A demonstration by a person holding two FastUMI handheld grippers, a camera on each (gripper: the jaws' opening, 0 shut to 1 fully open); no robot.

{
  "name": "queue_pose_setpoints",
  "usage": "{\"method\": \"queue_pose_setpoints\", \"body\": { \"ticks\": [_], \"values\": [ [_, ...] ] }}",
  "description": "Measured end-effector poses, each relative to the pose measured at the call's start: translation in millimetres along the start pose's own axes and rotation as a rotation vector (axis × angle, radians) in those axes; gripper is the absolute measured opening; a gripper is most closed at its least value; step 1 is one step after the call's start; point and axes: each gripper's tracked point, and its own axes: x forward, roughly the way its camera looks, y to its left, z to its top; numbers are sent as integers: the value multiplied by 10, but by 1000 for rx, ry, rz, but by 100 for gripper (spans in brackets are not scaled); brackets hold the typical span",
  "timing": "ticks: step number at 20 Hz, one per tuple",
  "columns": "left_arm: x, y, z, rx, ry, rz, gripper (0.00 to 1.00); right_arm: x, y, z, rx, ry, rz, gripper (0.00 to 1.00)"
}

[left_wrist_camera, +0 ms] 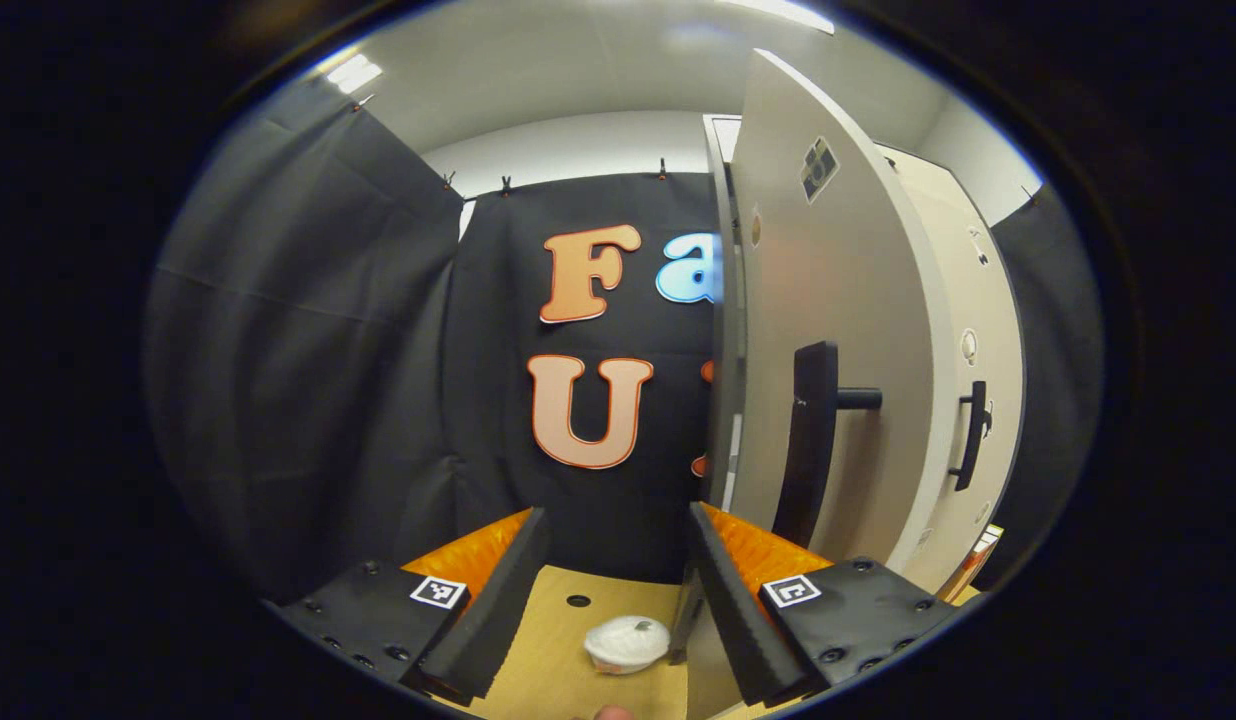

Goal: Grab one shoe with the right hand and put it into the shoe cabinet, grab the other shoe with the left hand and put it into the shoe cabinet; then close the right door with the right hand and the left door with the left hand.

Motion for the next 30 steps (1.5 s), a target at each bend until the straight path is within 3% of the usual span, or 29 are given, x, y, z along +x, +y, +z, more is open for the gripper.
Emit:
{"method": "queue_pose_setpoints", "body": {
  "ticks": [7,8,11,18,25,30],
  "values": [
    [70,-626,1,5,-9,-131,89,7,-85,-36,-8,7,-24,93],
    [88,-691,11,-3,-10,-146,94,13,-95,-31,-7,7,-28,93],
    [193,-905,29,-28,-16,-196,95,10,-137,-7,-9,1,-40,93],
    [123,-1830,-4,-35,-31,-372,94,-4,-248,4,-12,0,-73,93],
    [419,-2250,-70,-9,-36,-401,93,-35,-443,-26,-2,9,-114,93],
    [664,-2428,-139,-59,-5,-403,94,-55,-539,-15,8,9,-132,93]
  ]
}}
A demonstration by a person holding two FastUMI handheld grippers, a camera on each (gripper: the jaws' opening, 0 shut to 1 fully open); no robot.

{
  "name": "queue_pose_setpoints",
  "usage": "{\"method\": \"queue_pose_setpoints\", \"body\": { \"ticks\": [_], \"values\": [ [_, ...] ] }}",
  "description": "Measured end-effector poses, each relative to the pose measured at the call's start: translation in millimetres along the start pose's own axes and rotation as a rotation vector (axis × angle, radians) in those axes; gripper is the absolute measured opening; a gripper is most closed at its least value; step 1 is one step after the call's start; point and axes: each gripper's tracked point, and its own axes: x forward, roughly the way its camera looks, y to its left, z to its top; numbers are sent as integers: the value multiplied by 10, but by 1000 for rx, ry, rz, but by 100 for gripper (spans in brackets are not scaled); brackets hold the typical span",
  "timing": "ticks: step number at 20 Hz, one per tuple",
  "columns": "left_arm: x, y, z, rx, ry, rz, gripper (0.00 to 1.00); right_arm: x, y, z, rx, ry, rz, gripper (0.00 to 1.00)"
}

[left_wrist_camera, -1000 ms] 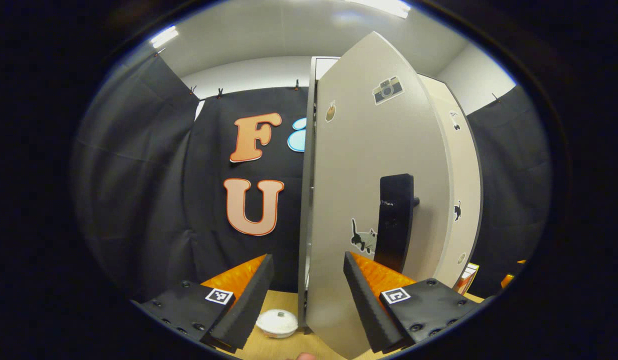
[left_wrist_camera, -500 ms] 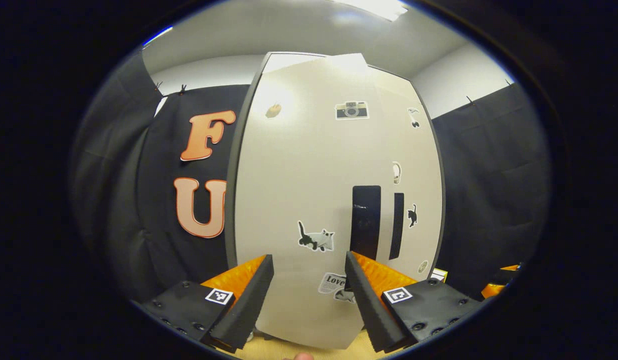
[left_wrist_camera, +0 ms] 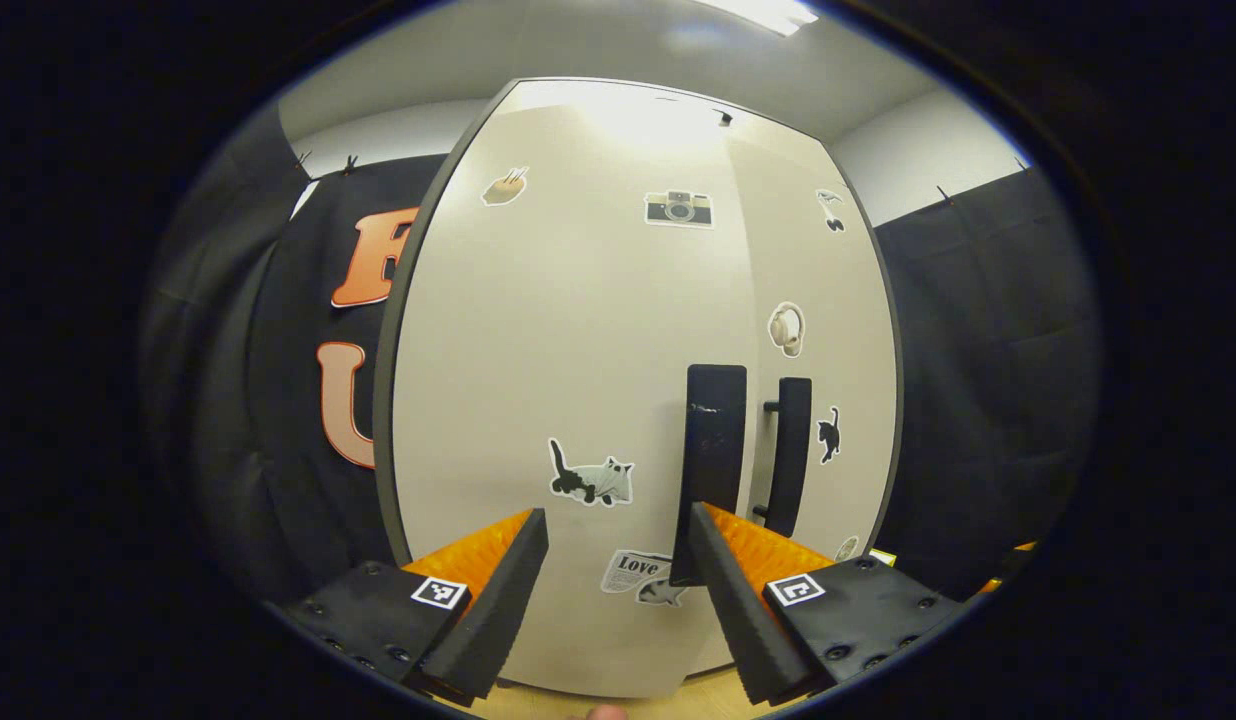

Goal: Grab one shoe with the right hand and put it into the shoe cabinet, grab the other shoe with the left hand and put it into the shoe cabinet; then close the right door with the right hand and the left door with the left hand.

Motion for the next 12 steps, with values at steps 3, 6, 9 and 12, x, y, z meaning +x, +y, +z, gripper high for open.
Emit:
{"method": "queue_pose_setpoints", "body": {
  "ticks": [3,6,9,12],
  "values": [
    [92,-13,-25,-3,-3,7,93,6,-43,14,-2,-1,-9,92],
    [171,-44,-14,18,-6,15,93,0,-83,31,-1,-4,-17,92],
    [247,-45,-27,15,-5,17,94,1,-87,32,5,-4,-19,93],
    [282,-24,-53,-11,-7,17,93,-31,-91,34,-2,-4,-18,93]
  ]
}}
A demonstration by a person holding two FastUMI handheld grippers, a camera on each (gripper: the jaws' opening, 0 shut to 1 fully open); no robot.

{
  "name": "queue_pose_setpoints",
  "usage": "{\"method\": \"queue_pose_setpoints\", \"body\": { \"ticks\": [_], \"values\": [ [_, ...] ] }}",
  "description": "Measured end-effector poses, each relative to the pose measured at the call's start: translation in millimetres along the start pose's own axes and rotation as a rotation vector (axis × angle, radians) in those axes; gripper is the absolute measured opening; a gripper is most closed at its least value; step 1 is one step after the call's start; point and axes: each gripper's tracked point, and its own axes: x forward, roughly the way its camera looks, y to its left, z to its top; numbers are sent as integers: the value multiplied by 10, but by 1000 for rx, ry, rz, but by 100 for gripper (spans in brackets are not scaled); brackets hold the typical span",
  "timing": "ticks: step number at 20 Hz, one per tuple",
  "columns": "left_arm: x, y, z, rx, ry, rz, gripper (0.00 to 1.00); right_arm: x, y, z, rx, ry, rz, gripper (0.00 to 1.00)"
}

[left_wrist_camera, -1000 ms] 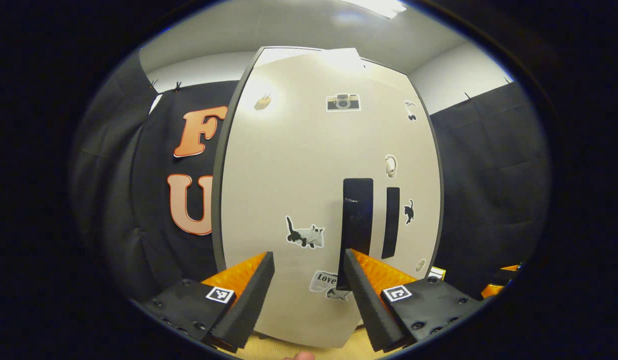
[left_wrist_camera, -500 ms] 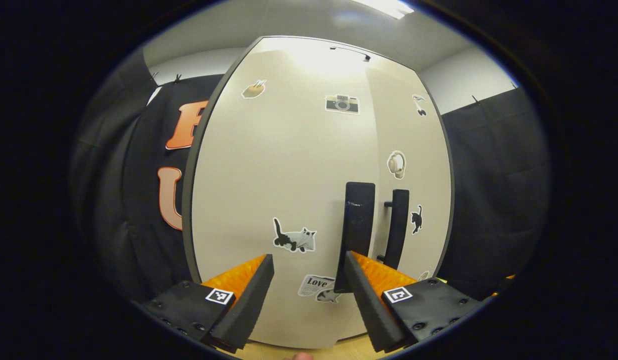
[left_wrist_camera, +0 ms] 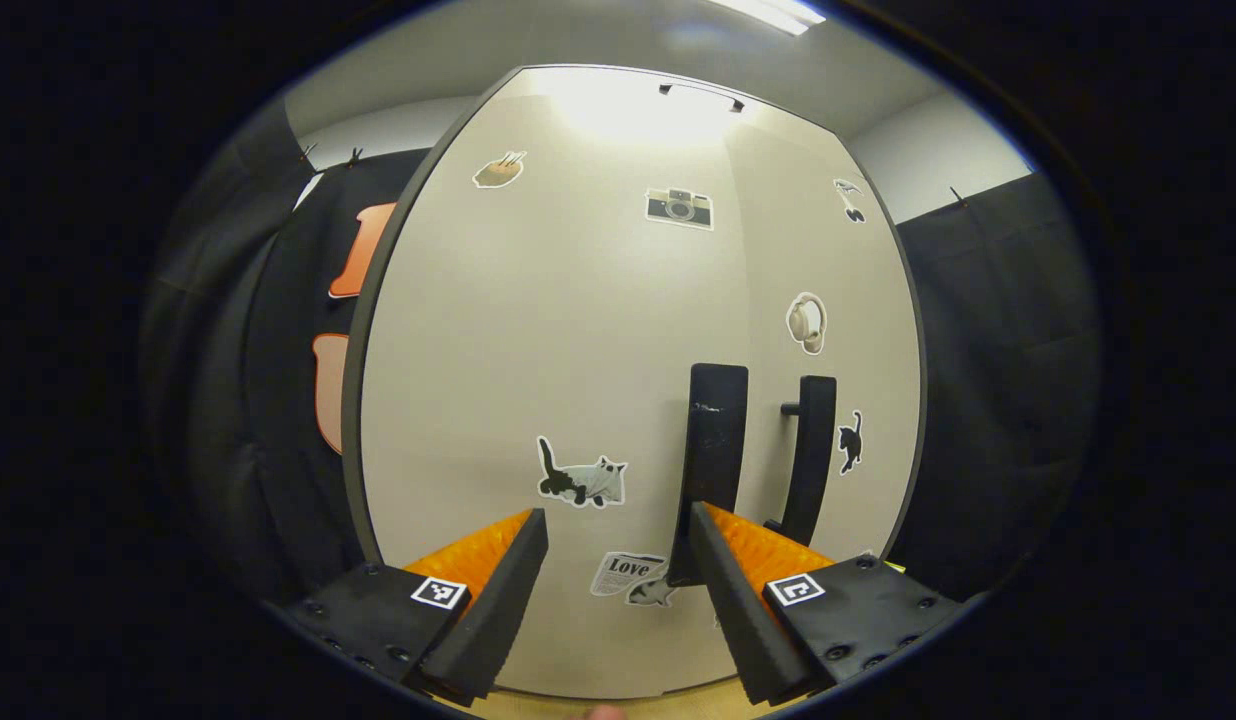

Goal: Grab one shoe with the right hand and put it into the shoe cabinet, grab the other shoe with the left hand and put it into the shoe cabinet; then close the right door with the right hand and the left door with the left hand.

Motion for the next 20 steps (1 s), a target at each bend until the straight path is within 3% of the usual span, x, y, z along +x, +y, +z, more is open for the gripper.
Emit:
{"method": "queue_pose_setpoints", "body": {
  "ticks": [3,4,5,7,10,14,20],
  "values": [
    [-1,22,-21,-12,1,-5,94,-5,9,24,-1,-4,5,93],
    [-28,29,-27,-18,2,-5,94,2,16,31,-4,-4,8,97],
    [-84,17,-23,-26,0,-12,94,5,30,37,-6,-5,12,92],
    [-271,6,36,-35,-20,-19,94,7,59,82,-4,-14,20,92],
    [-656,94,81,40,-41,22,94,35,166,107,3,-16,50,92],
    [-1216,52,-22,14,-29,36,94,71,375,104,3,-5,103,92],
    [-1913,133,-291,63,-33,141,94,7,697,66,-2,-2,167,92]
  ]
}}
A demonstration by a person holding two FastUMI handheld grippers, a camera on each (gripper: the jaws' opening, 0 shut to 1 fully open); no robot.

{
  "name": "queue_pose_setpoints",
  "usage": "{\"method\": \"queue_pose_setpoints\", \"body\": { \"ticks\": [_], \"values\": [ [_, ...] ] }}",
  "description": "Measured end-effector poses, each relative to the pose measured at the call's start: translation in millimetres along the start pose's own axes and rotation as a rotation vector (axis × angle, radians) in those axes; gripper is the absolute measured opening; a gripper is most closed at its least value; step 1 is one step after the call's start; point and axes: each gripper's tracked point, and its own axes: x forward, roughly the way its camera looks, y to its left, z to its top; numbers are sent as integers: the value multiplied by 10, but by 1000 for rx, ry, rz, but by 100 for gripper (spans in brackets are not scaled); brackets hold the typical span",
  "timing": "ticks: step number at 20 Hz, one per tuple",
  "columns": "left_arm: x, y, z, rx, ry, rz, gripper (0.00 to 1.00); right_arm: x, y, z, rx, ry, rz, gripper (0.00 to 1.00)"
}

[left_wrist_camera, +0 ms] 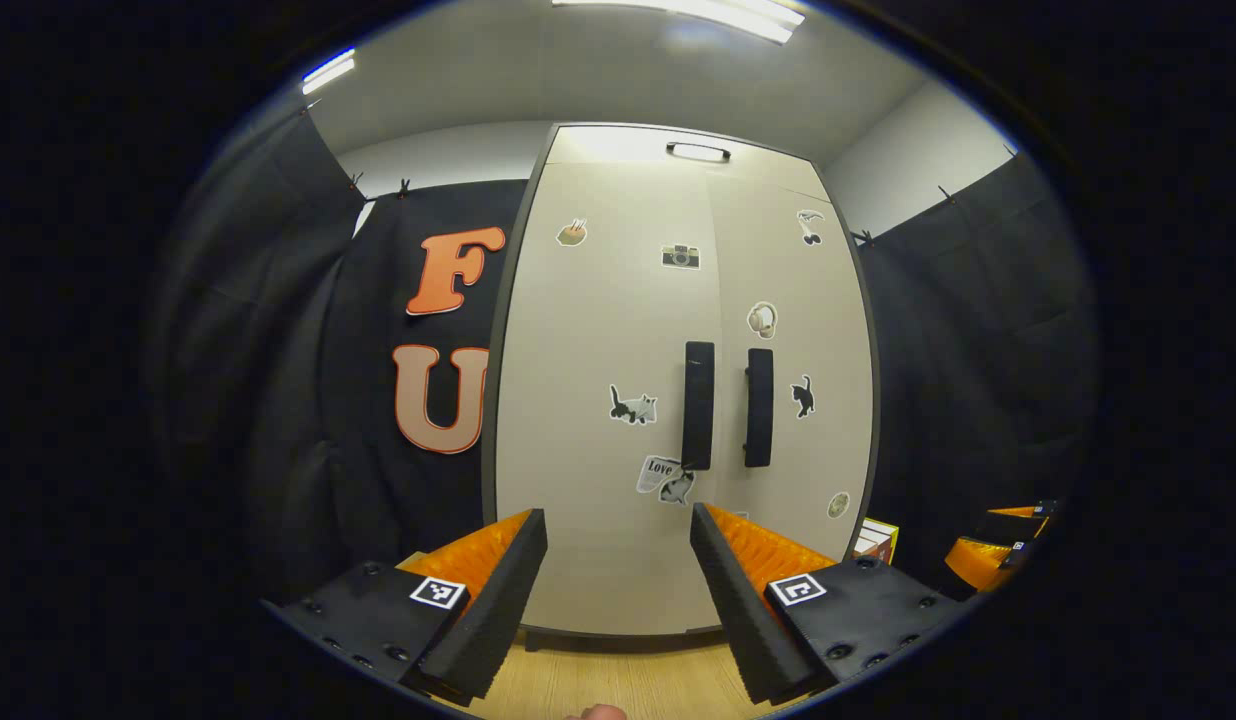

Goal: Grab one shoe with the right hand and put it into the shoe cabinet, grab the other shoe with the left hand and put it into the shoe cabinet; then close the right door with the right hand and the left door with the left hand.

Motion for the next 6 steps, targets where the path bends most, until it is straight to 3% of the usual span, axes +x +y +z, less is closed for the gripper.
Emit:
{"method": "queue_pose_setpoints", "body": {
  "ticks": [6],
  "values": [
    [-432,-4,-207,44,-26,69,94,-81,104,-16,4,-6,16,93]
  ]
}}
